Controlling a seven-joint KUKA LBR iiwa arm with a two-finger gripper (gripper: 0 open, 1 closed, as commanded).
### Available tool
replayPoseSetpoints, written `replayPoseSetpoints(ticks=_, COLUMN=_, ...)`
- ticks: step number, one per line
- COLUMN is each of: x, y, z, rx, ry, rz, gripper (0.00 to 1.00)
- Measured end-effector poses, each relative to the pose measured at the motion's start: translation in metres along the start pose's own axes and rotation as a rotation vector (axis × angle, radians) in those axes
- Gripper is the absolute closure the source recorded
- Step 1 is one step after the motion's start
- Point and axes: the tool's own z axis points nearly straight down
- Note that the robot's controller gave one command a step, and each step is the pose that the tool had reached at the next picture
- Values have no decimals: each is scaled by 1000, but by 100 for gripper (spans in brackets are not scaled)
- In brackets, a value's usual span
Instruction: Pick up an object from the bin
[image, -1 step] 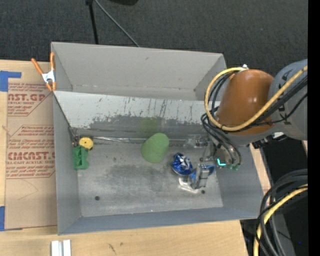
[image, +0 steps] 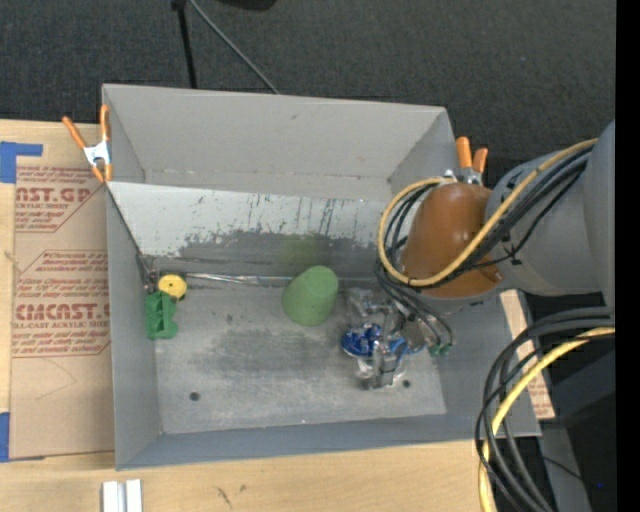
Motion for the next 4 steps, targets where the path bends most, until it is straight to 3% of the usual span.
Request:
replayPoseSetpoints(ticks=1, x=2, y=0, z=-1, rx=-1, ry=7, rz=0, gripper=100)
replayPoseSetpoints(ticks=2, x=-8, y=5, z=-90, rx=1, ry=-2, rz=-151, gripper=100)
replayPoseSetpoints(ticks=3, x=-7, y=6, z=-86, rx=-2, ry=5, rz=-149, gripper=0)
replayPoseSetpoints(ticks=4, x=31, y=-48, z=-25, rx=-2, ry=12, rz=-41, gripper=0)
